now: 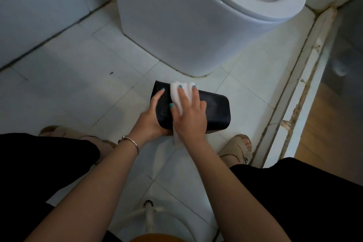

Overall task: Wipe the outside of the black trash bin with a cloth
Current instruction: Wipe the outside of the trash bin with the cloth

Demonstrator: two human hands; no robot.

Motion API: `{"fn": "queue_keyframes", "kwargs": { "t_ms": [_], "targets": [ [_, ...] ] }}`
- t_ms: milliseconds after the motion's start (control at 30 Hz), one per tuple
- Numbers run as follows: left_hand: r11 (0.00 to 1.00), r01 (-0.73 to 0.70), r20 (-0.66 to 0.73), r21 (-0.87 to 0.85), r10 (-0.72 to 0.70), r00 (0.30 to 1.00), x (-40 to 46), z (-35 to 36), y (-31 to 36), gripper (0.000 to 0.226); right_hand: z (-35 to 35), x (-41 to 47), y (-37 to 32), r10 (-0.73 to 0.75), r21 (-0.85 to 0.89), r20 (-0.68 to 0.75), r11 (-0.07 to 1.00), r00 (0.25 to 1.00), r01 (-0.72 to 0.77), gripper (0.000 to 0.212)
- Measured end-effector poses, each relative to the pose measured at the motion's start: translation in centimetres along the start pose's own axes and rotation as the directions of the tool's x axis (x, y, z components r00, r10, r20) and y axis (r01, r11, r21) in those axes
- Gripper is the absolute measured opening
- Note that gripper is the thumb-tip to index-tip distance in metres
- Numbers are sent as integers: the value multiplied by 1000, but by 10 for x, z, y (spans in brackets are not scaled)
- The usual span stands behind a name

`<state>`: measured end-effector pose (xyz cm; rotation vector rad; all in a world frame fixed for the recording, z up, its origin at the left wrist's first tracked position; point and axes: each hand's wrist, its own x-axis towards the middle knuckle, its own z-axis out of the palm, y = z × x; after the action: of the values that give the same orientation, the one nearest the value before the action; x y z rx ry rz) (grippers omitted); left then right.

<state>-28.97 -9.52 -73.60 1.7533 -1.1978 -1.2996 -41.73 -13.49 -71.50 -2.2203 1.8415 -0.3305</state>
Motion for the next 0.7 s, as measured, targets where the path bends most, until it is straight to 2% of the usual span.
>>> {"fn": "queue_keyframes", "kwargs": {
  "t_ms": [67, 133, 200, 267, 333, 400, 533, 700],
  "targets": [
    [1000, -5, 11, 17, 5, 1000, 1, -2, 2, 126, -5, 6, 10, -83, -42, 12, 996, 996, 84, 52],
    [999, -13, 8, 30, 13, 1000, 2, -5, 3, 127, -11, 10, 35, -75, -78, 3, 994, 997, 75, 51],
    [1000, -12, 17, 23, 11, 1000, 1, -4, 2, 127, -19, 11, 62, 89, -48, -15, 995, 996, -90, 51],
    [1000, -12, 18, 15, 12, 1000, 0, -2, 1, 127, -21, 15, 75, 268, -5, -20, 963, 963, -268, 51],
    [1000, -11, 25, 0, 11, 1000, 2, -2, 0, 128, -22, 22, 63, 342, -22, -35, 939, 939, -343, 52],
    [1000, -12, 32, 3, 12, 999, 4, -3, 0, 129, -19, 26, 38, 319, -36, -27, 947, 947, -320, 52],
    [998, -10, 87, 63, 5, 996, 6, -8, -3, 132, -12, 19, 18, 99, -61, 25, 993, 995, -98, 53],
    [966, -42, 278, 256, -32, 960, 19, -33, 3, 153, -14, 15, 30, 72, -39, 40, 997, 997, -71, 54]
  ]
}}
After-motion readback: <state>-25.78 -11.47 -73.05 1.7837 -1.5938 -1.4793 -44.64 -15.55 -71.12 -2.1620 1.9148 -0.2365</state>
